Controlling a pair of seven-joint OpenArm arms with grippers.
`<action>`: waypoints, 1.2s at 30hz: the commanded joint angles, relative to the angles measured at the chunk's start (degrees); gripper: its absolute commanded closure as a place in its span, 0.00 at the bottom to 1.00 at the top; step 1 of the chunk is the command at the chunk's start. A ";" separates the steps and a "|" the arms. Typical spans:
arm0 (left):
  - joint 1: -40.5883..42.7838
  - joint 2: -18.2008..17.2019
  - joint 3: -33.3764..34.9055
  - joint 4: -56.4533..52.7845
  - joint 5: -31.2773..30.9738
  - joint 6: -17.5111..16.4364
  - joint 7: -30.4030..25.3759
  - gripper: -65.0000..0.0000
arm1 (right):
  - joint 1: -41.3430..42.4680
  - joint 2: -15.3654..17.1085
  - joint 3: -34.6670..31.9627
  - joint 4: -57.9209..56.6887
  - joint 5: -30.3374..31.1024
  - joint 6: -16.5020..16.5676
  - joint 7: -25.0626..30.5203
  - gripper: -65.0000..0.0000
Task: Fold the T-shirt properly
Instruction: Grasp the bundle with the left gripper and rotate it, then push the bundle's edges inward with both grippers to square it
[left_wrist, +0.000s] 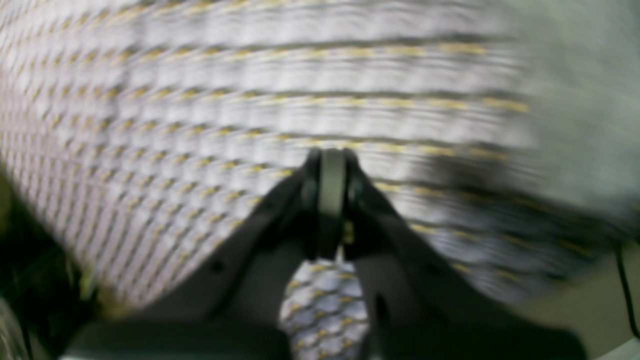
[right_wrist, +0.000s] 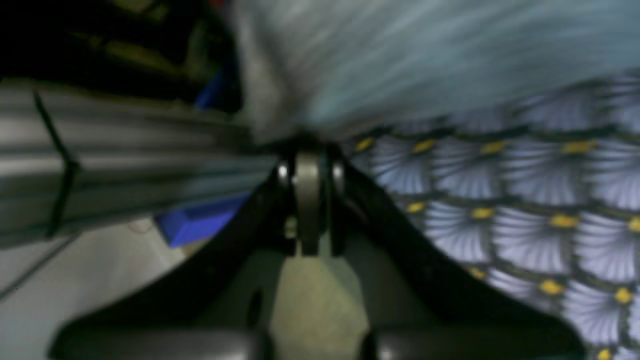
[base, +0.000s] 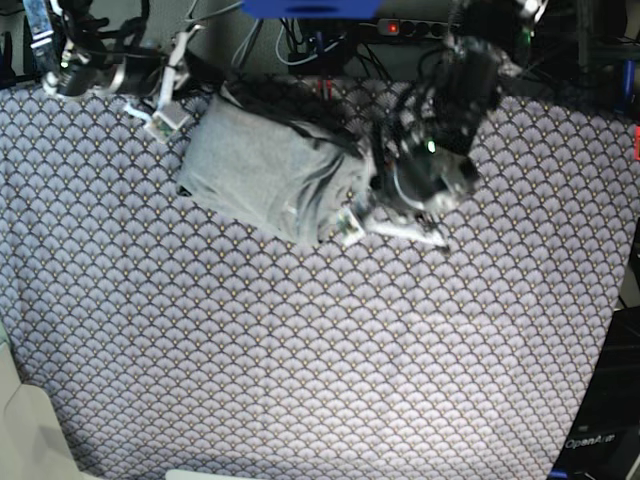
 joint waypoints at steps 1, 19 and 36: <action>0.96 -0.58 0.55 1.70 0.70 -0.14 0.10 1.00 | -0.35 1.46 1.82 0.89 0.55 0.36 0.79 0.98; 10.71 -0.76 8.20 1.79 1.14 0.48 0.10 1.00 | 11.96 3.04 8.06 0.80 -9.29 0.36 0.43 0.98; 5.62 5.49 0.73 -10.17 1.23 0.57 -2.49 1.00 | 20.84 -0.91 1.73 -9.39 -14.13 0.36 0.79 0.98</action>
